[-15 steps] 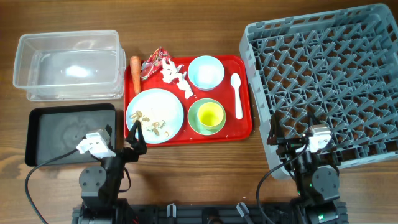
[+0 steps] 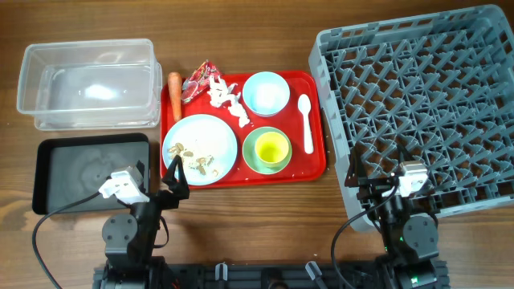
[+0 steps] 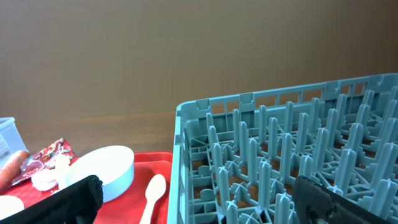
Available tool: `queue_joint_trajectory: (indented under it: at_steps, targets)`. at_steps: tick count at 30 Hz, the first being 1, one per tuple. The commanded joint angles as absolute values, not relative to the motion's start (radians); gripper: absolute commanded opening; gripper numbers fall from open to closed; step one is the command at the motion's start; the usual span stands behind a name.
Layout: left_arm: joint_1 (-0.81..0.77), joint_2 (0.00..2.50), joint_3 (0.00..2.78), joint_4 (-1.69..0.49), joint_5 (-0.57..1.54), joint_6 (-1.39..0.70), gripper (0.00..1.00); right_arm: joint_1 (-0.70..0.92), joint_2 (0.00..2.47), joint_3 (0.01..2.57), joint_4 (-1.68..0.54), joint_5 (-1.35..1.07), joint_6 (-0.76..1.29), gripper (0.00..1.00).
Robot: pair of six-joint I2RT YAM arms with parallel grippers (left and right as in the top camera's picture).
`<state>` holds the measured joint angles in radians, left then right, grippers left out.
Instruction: Sort waste into correct bins and load items into the dishwasher rack
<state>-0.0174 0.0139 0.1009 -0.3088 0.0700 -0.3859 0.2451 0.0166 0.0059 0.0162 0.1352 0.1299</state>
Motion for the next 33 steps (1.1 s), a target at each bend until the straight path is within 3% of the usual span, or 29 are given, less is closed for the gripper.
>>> queue_joint_trajectory:
  at_steps: [1, 12, 19, 23, 28, 33]
  targets:
    - [-0.008, 0.007, 0.094, -0.303, 0.067, -0.374, 1.0, 0.241, 0.014, 0.005, 0.021, 0.131, 0.133, 1.0]
    - [-0.008, 0.007, 0.094, -0.293, 0.071, -0.381, 1.0, 0.241, 0.014, 0.005, 0.022, 0.13, 0.14, 1.0]
    - [-0.009, 0.007, 0.094, -0.303, 0.093, -0.382, 1.0, 0.241, 0.014, 0.005, 0.035, 0.111, 0.346, 1.0]
    - [-0.009, 0.007, 0.106, -0.261, 0.162, -0.381, 1.0, 0.241, 0.014, 0.016, 0.036, 0.076, 0.366, 1.0]
    - [-0.009, 0.011, 0.185, -0.162, 0.174, -0.369, 1.0, 0.241, 0.017, 0.127, -0.03, 0.016, 0.34, 1.0]
    - [-0.009, 0.13, 0.321, -0.199, 0.169, -0.367, 1.0, 0.241, 0.109, 0.341, -0.215, 0.017, 0.315, 1.0]
